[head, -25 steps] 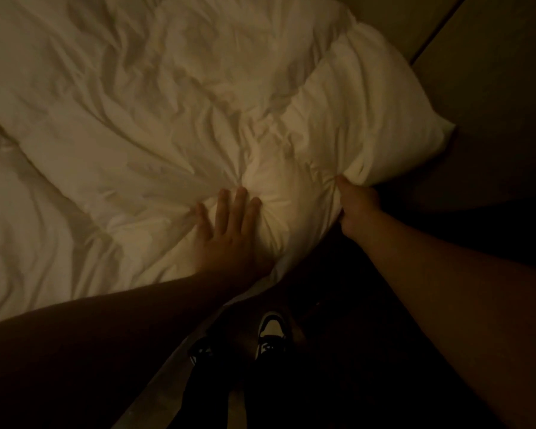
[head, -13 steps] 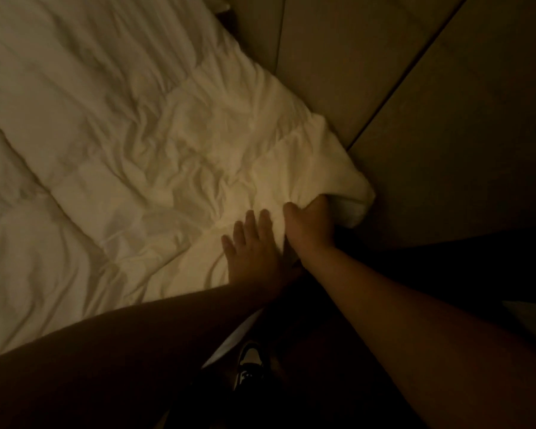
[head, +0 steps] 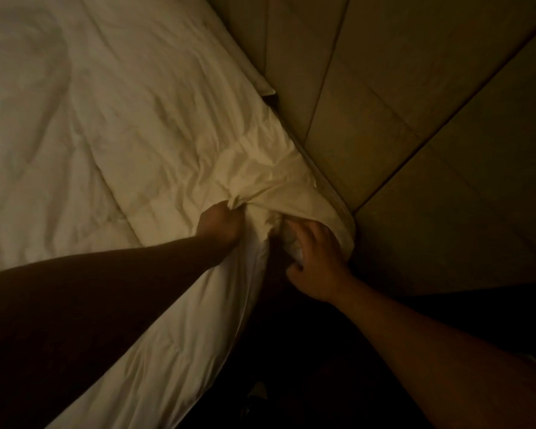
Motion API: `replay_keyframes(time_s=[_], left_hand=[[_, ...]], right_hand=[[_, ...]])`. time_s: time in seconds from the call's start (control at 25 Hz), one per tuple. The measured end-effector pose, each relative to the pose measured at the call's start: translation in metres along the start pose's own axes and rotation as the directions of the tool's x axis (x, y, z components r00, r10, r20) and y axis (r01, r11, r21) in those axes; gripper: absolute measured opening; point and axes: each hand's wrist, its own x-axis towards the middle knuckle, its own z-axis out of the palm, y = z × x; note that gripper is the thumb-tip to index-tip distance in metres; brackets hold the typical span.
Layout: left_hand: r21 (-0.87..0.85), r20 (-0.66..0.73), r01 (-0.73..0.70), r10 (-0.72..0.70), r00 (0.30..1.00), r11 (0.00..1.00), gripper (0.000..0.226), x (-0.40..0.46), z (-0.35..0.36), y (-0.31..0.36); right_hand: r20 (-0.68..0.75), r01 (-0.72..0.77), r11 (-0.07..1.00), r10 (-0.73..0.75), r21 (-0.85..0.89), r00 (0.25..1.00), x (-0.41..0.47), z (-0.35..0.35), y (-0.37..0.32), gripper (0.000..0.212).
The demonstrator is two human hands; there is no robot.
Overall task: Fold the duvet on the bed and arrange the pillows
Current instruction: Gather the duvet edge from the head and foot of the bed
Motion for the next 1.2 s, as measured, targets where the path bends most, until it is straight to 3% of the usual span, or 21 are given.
replay_keyframes(time_s=[0.08, 0.16, 0.2, 0.28, 0.4, 0.48, 0.6, 0.68, 0.76, 0.8, 0.84, 0.92, 0.96, 1.08, 1.2], left_hand=[[-0.158, -0.017, 0.091, -0.095, 0.995, 0.983, 0.047, 0.004, -0.029, 0.002], [-0.293, 0.022, 0.155, -0.155, 0.988, 0.943, 0.047, 0.005, -0.051, 0.003], [-0.359, 0.038, 0.160, -0.157, 0.987, 0.919, 0.048, 0.005, -0.063, 0.002], [-0.466, 0.065, 0.163, -0.150, 0.987, 0.869, 0.056, 0.009, -0.084, -0.010], [-0.519, 0.083, 0.172, -0.151, 0.985, 0.837, 0.054, 0.005, -0.117, -0.020], [-0.454, 0.068, 0.165, -0.151, 0.986, 0.875, 0.047, -0.007, -0.143, -0.025], [-0.399, 0.022, 0.126, -0.129, 0.991, 0.908, 0.055, -0.017, -0.162, -0.040], [-0.473, -0.079, -0.025, -0.014, 0.997, 0.881, 0.050, -0.024, -0.169, -0.042], [-0.512, -0.138, -0.228, 0.182, 0.974, 0.828, 0.033, -0.036, -0.175, -0.039], [-0.473, -0.170, -0.294, 0.241, 0.955, 0.831, 0.039, -0.039, -0.173, -0.044], [-0.400, -0.177, -0.306, 0.255, 0.951, 0.864, 0.060, -0.040, -0.172, -0.052], [-0.167, -0.103, -0.184, 0.169, 0.980, 0.969, 0.100, -0.042, -0.178, -0.069], [-0.019, -0.034, -0.113, 0.113, 0.993, 0.993, 0.108, -0.042, -0.179, -0.082], [0.144, 0.171, 0.003, -0.028, 0.985, 0.990, 0.104, -0.034, -0.199, -0.120], [0.203, 0.316, 0.109, -0.171, 0.933, 0.973, 0.077, -0.022, -0.219, -0.153]], right_hand=[[0.053, 0.015, 0.971, -0.002, -0.237, 0.999, 0.001, -0.004, -0.017, 0.113], [-0.075, -0.018, 0.916, -0.013, -0.401, 0.997, 0.011, -0.006, -0.037, 0.125], [-0.162, -0.047, 0.896, -0.028, -0.441, 0.986, 0.021, -0.009, -0.051, 0.119], [-0.316, -0.086, 0.883, -0.073, -0.462, 0.946, 0.040, -0.014, -0.080, 0.087], [-0.387, 0.016, 0.912, -0.190, -0.410, 0.902, 0.068, -0.028, -0.119, 0.042], [-0.328, 0.152, 0.909, -0.290, -0.388, 0.899, 0.083, -0.037, -0.147, 0.038], [-0.181, 0.307, 0.829, -0.429, -0.467, 0.885, 0.104, -0.054, -0.194, 0.041], [-0.065, 0.363, 0.798, -0.445, -0.481, 0.893, 0.112, -0.059, -0.230, 0.037], [0.020, 0.349, 0.849, -0.372, -0.397, 0.928, 0.117, -0.063, -0.264, 0.027], [0.044, 0.330, 0.865, -0.340, -0.377, 0.940, 0.119, -0.065, -0.278, 0.024], [0.060, 0.317, 0.868, -0.319, -0.383, 0.946, 0.122, -0.066, -0.290, 0.022], [0.077, 0.323, 0.862, -0.319, -0.390, 0.945, 0.126, -0.069, -0.310, 0.024], [0.081, 0.334, 0.861, -0.328, -0.385, 0.941, 0.128, -0.071, -0.316, 0.024], [0.102, 0.349, 0.834, -0.339, -0.428, 0.935, 0.140, -0.073, -0.324, 0.022], [0.146, 0.330, 0.806, -0.297, -0.491, 0.943, 0.158, -0.080, -0.321, 0.026]])
